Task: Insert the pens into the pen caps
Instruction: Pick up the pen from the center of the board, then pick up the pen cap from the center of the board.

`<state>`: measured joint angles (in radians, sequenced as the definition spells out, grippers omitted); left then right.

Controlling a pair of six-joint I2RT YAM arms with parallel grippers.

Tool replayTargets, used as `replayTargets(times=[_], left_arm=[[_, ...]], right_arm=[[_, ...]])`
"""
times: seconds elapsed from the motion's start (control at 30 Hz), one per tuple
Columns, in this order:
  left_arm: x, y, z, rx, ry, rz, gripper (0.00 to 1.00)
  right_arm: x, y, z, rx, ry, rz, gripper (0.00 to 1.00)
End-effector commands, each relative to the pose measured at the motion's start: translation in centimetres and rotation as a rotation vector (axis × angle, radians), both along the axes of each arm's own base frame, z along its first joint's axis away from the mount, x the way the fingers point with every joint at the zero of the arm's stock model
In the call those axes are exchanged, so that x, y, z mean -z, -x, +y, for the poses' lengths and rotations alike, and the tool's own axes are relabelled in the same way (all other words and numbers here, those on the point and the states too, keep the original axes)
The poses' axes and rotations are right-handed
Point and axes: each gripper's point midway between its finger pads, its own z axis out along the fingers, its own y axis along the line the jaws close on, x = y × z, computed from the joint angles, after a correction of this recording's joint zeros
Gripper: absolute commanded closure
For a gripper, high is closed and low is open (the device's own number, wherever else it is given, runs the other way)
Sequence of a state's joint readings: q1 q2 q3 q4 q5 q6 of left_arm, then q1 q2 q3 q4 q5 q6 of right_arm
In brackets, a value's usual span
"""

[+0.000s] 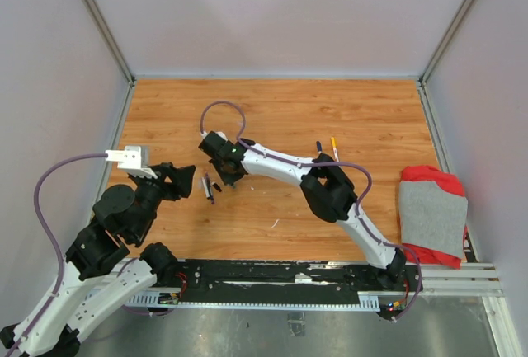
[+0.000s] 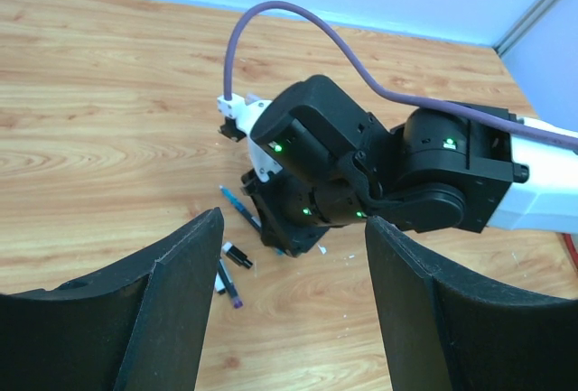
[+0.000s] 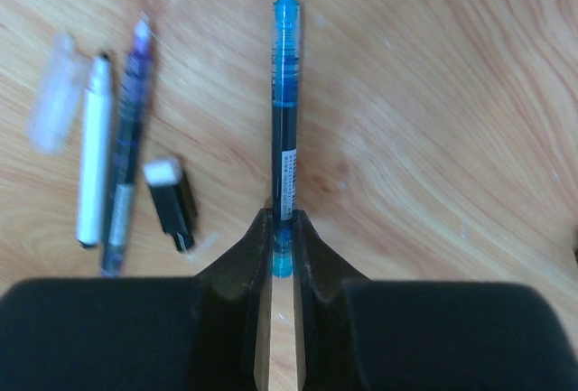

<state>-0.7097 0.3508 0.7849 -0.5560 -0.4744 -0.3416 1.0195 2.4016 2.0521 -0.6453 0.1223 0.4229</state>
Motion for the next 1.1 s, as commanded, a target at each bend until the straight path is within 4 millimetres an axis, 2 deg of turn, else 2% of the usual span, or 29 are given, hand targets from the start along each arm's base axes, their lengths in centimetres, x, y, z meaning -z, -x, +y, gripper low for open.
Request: replayTargets(times=[0.0,0.2,0.27,0.3,0.33,0.5,0.77,0.9,1.07], left_arm=[[-0.6,0.0,0.3,-0.017,0.026,-0.024,0.31],[-1.1,0.0,-0.6,0.014,0.064,-0.014,0.29],[-1.0,-0.1,-0.8,0.012,0.095,-0.003,0.28],[-0.9,-0.1,-1.1,0.018,0.111,0.003,0.28],[-0.5,-0.2,-1.4,0.019,0.126,0.019,0.27],[3.0,-1.3,-2.9,0.010,0.133,0.139,0.27],[10.0,-3.1,-4.0,-0.072,0.046,0.338,0.27],[12.5,-3.8,-3.7,-0.136,0.001,0.397,0.28],[14.8,-5.6,-1.6,-0.278,-0.073,0.457,0.26]], right_arm=[[-2.0,0.7,-2.5,0.030,0.036,-0.048,0.95],[-4.6,2.4,-4.8,0.036,-0.056,-0.060,0.96],[-5.1,3.0,-5.7,0.045,-0.080,-0.059,0.96],[-4.7,3.5,-6.2,0.045,-0.079,-0.049,0.96],[-5.8,3.8,-6.5,0.045,-0.104,-0.056,0.96],[-6.3,5.7,-9.2,0.067,-0.113,-0.039,0.96],[-4.9,8.5,-14.8,0.110,-0.063,-0.022,0.96],[-4.6,9.3,-17.1,0.136,-0.043,-0.025,0.96],[-4.6,9.8,-18.7,0.145,-0.035,-0.034,0.96]])
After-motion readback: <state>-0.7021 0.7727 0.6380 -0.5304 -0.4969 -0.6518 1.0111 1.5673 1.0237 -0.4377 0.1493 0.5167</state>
